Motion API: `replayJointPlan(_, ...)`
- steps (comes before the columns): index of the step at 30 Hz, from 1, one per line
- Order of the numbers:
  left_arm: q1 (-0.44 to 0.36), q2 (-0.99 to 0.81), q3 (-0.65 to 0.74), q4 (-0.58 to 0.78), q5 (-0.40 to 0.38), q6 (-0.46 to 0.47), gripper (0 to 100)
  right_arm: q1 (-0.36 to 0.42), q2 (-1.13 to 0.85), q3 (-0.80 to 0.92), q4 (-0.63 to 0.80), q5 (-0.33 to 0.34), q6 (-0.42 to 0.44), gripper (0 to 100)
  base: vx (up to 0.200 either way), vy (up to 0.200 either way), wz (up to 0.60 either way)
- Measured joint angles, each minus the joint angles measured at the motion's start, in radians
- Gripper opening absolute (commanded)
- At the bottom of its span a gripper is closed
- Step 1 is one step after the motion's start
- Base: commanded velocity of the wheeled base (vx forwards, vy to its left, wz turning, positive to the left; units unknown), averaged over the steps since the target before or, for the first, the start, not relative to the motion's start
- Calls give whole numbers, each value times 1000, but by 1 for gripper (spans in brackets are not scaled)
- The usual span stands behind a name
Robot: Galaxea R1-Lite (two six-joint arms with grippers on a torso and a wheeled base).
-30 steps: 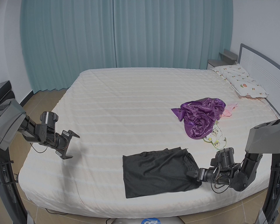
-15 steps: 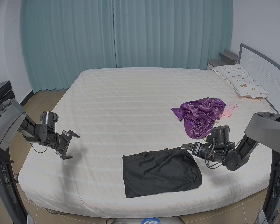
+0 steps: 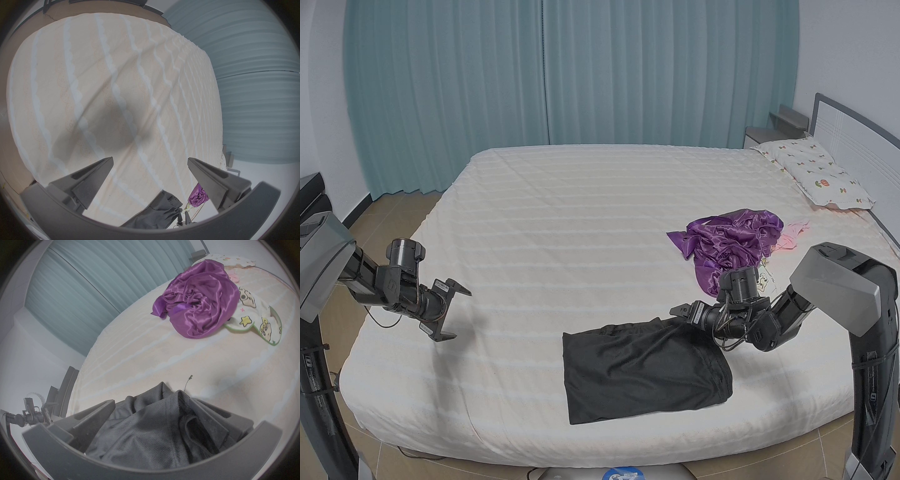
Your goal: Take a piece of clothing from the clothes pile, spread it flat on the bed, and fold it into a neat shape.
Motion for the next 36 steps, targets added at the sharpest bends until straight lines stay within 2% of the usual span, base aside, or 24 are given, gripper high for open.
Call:
replayJointPlan(1,0,0,0,0,0,0,100,0,5,-4,0,0,0,0,0,0,0)
replayJointPlan(14,0,0,0,0,0,0,100,-39,35,-55,-1,-1,6,0,0,0,0)
replayJointPlan(19,-1,0,0,0,0,0,100,-51,41,-65,-8,-2,50,0,0,0,0)
replayJointPlan(20,-1,0,0,0,0,0,100,-54,42,-71,-16,-2,90,0,0,0,0)
replayJointPlan(23,-2,0,0,0,0,0,100,-57,46,-83,-32,-3,137,0,0,0,0)
replayJointPlan(36,-3,0,0,0,1,0,100,-83,77,-103,-36,-36,146,0,0,0,0)
